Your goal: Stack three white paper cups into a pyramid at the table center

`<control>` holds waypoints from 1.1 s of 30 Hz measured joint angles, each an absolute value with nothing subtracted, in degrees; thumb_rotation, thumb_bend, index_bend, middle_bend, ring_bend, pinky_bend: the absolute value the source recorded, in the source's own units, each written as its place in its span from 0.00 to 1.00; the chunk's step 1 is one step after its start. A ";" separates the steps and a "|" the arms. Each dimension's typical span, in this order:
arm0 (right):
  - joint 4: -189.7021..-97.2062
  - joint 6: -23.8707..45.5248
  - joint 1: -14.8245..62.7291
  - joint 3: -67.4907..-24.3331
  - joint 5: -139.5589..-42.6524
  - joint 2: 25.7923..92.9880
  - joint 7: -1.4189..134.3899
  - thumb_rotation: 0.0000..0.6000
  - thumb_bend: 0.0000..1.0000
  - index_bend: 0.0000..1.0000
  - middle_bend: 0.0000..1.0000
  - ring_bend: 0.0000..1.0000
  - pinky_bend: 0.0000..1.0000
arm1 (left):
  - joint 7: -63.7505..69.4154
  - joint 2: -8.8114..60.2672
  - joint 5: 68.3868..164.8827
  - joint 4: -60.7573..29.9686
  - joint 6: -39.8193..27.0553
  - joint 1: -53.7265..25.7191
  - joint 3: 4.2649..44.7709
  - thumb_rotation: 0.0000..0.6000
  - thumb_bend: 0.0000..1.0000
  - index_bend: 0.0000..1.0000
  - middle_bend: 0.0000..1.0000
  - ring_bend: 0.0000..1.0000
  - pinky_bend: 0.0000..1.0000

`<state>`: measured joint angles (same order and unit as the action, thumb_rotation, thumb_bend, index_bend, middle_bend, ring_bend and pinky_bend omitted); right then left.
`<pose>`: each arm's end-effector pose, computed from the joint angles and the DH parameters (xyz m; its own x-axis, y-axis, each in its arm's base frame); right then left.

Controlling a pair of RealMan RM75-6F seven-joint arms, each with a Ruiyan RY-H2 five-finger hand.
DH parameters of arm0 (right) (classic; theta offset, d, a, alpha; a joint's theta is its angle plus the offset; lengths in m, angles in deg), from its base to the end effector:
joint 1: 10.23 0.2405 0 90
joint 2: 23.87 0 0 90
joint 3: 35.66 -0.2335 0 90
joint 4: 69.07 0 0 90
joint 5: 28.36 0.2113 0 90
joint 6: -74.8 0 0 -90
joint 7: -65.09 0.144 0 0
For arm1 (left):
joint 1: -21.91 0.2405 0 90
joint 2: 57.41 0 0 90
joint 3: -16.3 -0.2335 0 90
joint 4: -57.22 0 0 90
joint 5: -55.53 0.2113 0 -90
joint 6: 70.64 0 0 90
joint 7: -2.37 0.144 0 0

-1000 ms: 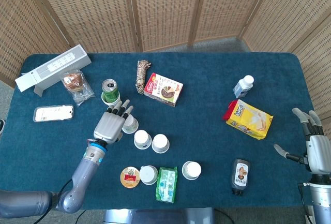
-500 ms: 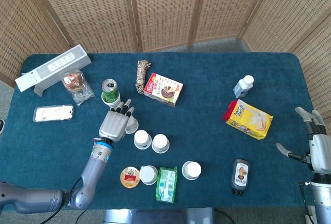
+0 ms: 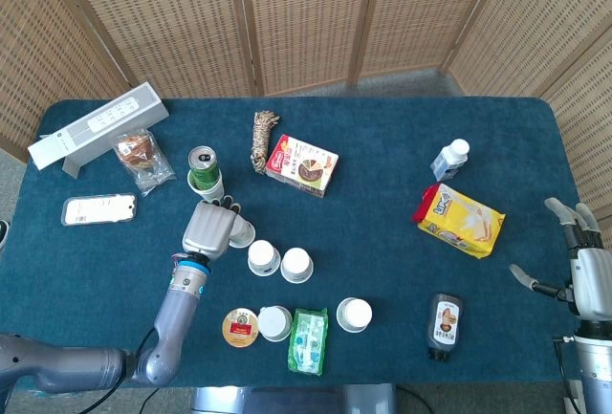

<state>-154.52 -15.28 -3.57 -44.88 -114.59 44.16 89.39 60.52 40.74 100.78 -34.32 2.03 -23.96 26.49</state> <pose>-0.2872 -0.2102 0.1671 0.0124 0.1814 0.9833 -0.9932 -0.1115 0.0331 -0.0981 0.3044 -0.0384 0.7032 0.1469 0.6957 0.7065 -0.2549 -0.6602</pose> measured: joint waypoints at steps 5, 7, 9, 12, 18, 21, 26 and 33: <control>-154.61 -15.34 -3.62 -44.85 -114.67 44.11 89.46 1.00 0.13 0.08 0.18 0.13 0.00 | 60.20 38.64 102.16 -37.84 3.25 -23.81 26.86 1.00 0.35 0.38 0.31 0.39 0.53; -154.68 -15.38 -3.63 -44.82 -114.74 44.11 89.38 1.00 0.13 0.08 0.18 0.13 0.00 | 60.19 37.57 102.80 -39.55 3.66 -23.77 26.97 1.00 0.35 0.37 0.31 0.39 0.53; -154.78 -15.42 -3.65 -44.77 -114.84 44.11 89.28 1.00 0.13 0.08 0.18 0.13 0.00 | 60.04 35.99 103.74 -41.74 4.04 -23.69 27.06 1.00 0.35 0.37 0.31 0.39 0.53; -154.91 -15.49 -3.68 -44.75 -114.90 44.08 89.27 1.00 0.13 0.08 0.18 0.13 0.00 | 59.26 33.17 105.06 -44.90 4.10 -23.53 27.18 1.00 0.34 0.37 0.31 0.39 0.52; -155.08 -15.55 -3.65 -44.69 -115.10 44.08 89.03 1.00 0.13 0.08 0.18 0.13 0.00 | 55.15 26.49 107.78 -51.30 1.82 -23.22 27.36 1.00 0.34 0.37 0.31 0.39 0.52; -155.10 -15.46 -3.61 -44.61 -115.17 44.16 88.80 1.00 0.13 0.08 0.18 0.13 0.00 | 53.43 23.51 109.26 -54.68 0.64 -23.13 27.29 1.00 0.34 0.36 0.30 0.38 0.52; -155.13 -15.47 -3.60 -44.58 -115.20 44.23 88.61 1.00 0.13 0.08 0.18 0.13 0.00 | 52.92 21.25 110.85 -59.64 0.19 -23.43 27.19 1.00 0.34 0.36 0.30 0.38 0.52; -155.06 -15.33 -3.55 -44.55 -115.17 44.27 88.63 1.00 0.14 0.08 0.18 0.13 0.00 | 56.58 21.43 110.34 -63.17 0.74 -24.85 26.35 1.00 0.34 0.36 0.30 0.38 0.52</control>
<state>-155.06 -15.33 -3.55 -44.55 -115.17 44.27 88.63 56.58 21.43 110.34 -63.17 0.74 -24.85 26.35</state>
